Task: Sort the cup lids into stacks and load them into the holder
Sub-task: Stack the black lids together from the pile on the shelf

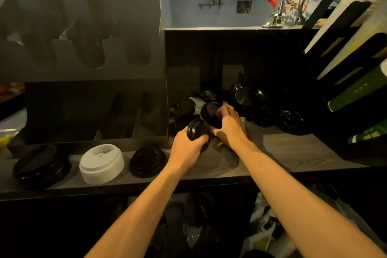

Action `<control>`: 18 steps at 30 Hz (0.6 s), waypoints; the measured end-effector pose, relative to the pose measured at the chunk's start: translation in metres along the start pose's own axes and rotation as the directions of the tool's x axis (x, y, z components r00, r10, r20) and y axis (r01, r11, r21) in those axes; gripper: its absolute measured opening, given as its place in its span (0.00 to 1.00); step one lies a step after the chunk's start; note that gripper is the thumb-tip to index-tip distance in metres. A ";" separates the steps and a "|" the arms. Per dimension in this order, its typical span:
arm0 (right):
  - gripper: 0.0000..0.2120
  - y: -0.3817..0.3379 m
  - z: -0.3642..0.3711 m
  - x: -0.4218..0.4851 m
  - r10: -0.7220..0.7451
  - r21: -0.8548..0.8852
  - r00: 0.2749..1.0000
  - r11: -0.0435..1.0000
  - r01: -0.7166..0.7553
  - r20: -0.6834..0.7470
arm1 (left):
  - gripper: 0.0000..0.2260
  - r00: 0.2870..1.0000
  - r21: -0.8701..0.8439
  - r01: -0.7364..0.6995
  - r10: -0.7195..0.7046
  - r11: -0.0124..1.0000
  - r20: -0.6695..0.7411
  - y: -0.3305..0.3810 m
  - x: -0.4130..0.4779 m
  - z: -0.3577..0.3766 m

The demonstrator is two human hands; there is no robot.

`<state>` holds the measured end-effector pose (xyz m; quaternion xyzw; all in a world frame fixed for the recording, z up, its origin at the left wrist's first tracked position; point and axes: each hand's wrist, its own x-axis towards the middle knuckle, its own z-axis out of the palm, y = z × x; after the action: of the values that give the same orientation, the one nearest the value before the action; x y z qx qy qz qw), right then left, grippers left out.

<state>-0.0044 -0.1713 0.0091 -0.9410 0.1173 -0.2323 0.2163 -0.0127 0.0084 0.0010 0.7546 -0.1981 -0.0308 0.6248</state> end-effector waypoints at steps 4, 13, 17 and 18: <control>0.25 -0.005 -0.008 -0.008 0.019 0.024 0.999 1.000 -0.017 -0.051 | 0.14 0.996 -0.102 0.085 -0.086 0.991 -0.007 0.006 -0.003 -0.002; 0.21 -0.003 -0.014 -0.041 -0.177 0.015 0.980 0.984 0.176 0.089 | 0.29 0.994 -0.195 0.081 -0.093 0.978 -0.054 0.016 -0.011 -0.003; 0.18 -0.006 -0.016 -0.046 -0.165 0.072 0.985 0.984 0.161 0.047 | 0.42 0.991 -0.194 0.095 -0.110 0.976 -0.070 0.010 -0.009 -0.002; 0.18 -0.006 -0.018 -0.047 -0.146 0.112 0.989 0.983 0.143 0.017 | 0.43 0.991 -0.192 0.097 -0.113 0.976 -0.070 0.009 -0.009 -0.002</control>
<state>-0.0529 -0.1572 0.0083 -0.9364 0.0331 -0.2417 0.2521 -0.0222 0.0119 0.0079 0.7021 -0.1290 -0.0521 0.6983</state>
